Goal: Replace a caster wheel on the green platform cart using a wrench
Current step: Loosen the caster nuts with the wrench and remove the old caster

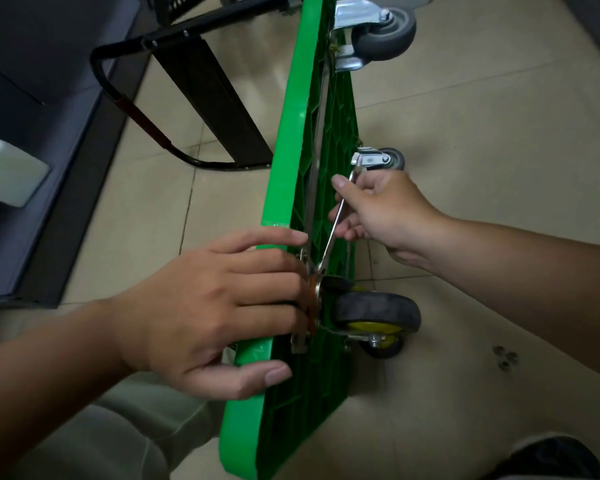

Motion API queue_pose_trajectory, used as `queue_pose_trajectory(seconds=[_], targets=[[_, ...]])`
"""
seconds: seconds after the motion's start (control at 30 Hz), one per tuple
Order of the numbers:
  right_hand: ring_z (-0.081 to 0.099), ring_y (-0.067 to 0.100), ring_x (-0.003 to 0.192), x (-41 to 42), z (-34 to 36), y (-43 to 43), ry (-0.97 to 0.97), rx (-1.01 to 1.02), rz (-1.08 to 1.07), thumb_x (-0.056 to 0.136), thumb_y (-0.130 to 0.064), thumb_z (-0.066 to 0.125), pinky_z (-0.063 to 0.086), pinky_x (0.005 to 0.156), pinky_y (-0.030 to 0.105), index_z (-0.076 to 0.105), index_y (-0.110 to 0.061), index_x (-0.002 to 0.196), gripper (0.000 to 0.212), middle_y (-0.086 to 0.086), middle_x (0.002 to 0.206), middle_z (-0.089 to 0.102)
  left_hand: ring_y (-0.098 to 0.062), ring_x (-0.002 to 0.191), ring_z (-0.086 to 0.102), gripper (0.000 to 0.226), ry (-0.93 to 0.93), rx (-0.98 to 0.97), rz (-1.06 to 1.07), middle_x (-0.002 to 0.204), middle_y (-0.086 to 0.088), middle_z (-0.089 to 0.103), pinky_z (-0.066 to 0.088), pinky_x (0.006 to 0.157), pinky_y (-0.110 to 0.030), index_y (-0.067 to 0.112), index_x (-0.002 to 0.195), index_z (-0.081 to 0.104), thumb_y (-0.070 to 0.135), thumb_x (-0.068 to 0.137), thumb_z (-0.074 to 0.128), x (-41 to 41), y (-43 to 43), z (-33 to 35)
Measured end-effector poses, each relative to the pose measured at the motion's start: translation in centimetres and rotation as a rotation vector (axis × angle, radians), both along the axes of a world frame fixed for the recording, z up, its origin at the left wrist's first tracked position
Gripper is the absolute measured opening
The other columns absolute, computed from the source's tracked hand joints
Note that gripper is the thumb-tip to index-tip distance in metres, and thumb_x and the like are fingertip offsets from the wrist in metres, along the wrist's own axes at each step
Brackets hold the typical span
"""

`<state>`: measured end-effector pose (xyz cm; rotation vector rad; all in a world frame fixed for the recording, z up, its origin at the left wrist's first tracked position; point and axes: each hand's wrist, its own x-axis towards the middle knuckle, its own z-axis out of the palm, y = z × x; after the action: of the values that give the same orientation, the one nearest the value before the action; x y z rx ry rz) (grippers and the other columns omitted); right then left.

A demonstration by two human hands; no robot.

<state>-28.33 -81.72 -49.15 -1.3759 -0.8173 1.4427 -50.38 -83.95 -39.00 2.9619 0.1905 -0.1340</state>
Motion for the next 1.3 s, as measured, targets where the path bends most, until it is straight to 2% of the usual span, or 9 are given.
queue_pose_trajectory(seconds=[0.3,0.47,0.67,0.8,0.87,0.97,1.07,1.17,1.3], targets=[[0.062,0.010,0.043,0.2,-1.1,2.1,-0.063,-0.051,0.104,0.103,-0.029,0.059,0.046,0.041,0.018,0.059,-0.002,0.090,0.030,-0.002,0.048,0.064,-0.032,0.089,0.068,0.040,-0.207,-0.119,0.006,0.092,-0.008,0.070,0.048,0.102,-0.046,0.010,0.081,0.076,0.036,0.089,0.047,1.1,0.2,-2.8],[0.062,0.010,0.044,-0.2,-2.1,2.2,0.039,-0.135,0.077,0.103,-0.029,0.060,0.048,0.042,0.019,0.061,-0.001,0.102,0.029,0.008,0.067,0.067,-0.032,0.087,0.069,0.037,-0.295,-0.116,0.013,0.088,-0.009,0.072,0.050,0.094,-0.047,0.011,0.075,0.078,0.032,0.080,0.048,0.7,0.5,-3.8],[0.058,0.011,0.041,-0.8,-2.5,2.3,0.044,-0.099,0.064,0.103,-0.028,0.060,0.043,0.038,0.018,0.064,0.006,0.102,0.035,0.010,0.068,0.067,-0.028,0.093,0.068,0.062,-0.340,-0.162,0.031,0.095,-0.006,0.073,0.047,0.101,-0.041,0.012,0.079,0.078,0.039,0.100,0.026,0.6,0.7,-4.1],[0.060,0.013,0.043,-0.8,-2.0,1.6,-0.068,0.074,0.068,0.103,-0.029,0.060,0.043,0.040,0.020,0.061,-0.005,0.081,0.032,0.004,0.060,0.067,-0.029,0.089,0.068,0.062,-0.347,-0.155,0.034,0.091,-0.008,0.072,0.047,0.100,-0.043,0.012,0.078,0.078,0.039,0.100,0.026,0.7,0.5,-4.2],[0.063,0.014,0.044,-0.5,-1.4,1.0,-0.146,0.195,0.069,0.103,-0.029,0.059,0.043,0.041,0.019,0.060,-0.006,0.082,0.031,0.000,0.054,0.064,-0.029,0.089,0.068,0.063,-0.348,-0.155,0.040,0.091,-0.008,0.072,0.046,0.101,-0.043,0.011,0.078,0.077,0.039,0.100,0.026,0.7,0.6,-4.1],[0.065,0.016,0.045,-0.3,-0.2,0.0,-0.169,0.379,0.066,0.103,-0.025,0.060,0.045,0.040,0.023,0.060,-0.012,0.085,0.023,0.004,0.065,0.069,-0.030,0.090,0.067,0.061,-0.354,-0.161,0.041,0.091,-0.009,0.071,0.047,0.101,-0.045,0.010,0.078,0.077,0.039,0.100,0.027,0.7,0.6,-4.1],[0.065,0.017,0.049,-0.2,1.3,-1.1,-0.202,0.585,0.115,0.102,-0.021,0.062,0.049,0.044,0.026,0.062,-0.004,0.096,0.018,0.007,0.075,0.069,-0.030,0.088,0.066,0.060,-0.364,-0.161,0.034,0.092,-0.009,0.070,0.048,0.098,-0.047,0.010,0.078,0.076,0.039,0.100,0.028,0.8,0.6,-4.1],[0.060,0.016,0.061,0.2,2.5,-2.5,-0.369,0.870,0.219,0.099,-0.016,0.066,0.050,0.058,0.025,0.062,-0.001,0.095,0.016,0.005,0.078,0.064,-0.032,0.088,0.065,0.058,-0.366,-0.152,0.031,0.092,-0.009,0.069,0.047,0.099,-0.046,0.010,0.078,0.075,0.038,0.100,0.029,0.9,0.6,-4.0],[0.044,0.001,0.085,0.4,2.8,-3.9,-0.577,1.156,0.297,0.094,-0.007,0.069,0.039,0.085,0.009,0.066,0.012,0.104,0.021,-0.004,0.095,0.049,-0.032,0.088,0.067,0.057,-0.345,-0.137,0.048,0.089,-0.010,0.070,0.042,0.101,-0.034,0.010,0.077,0.076,0.037,0.099,0.030,0.8,0.6,-3.8]])
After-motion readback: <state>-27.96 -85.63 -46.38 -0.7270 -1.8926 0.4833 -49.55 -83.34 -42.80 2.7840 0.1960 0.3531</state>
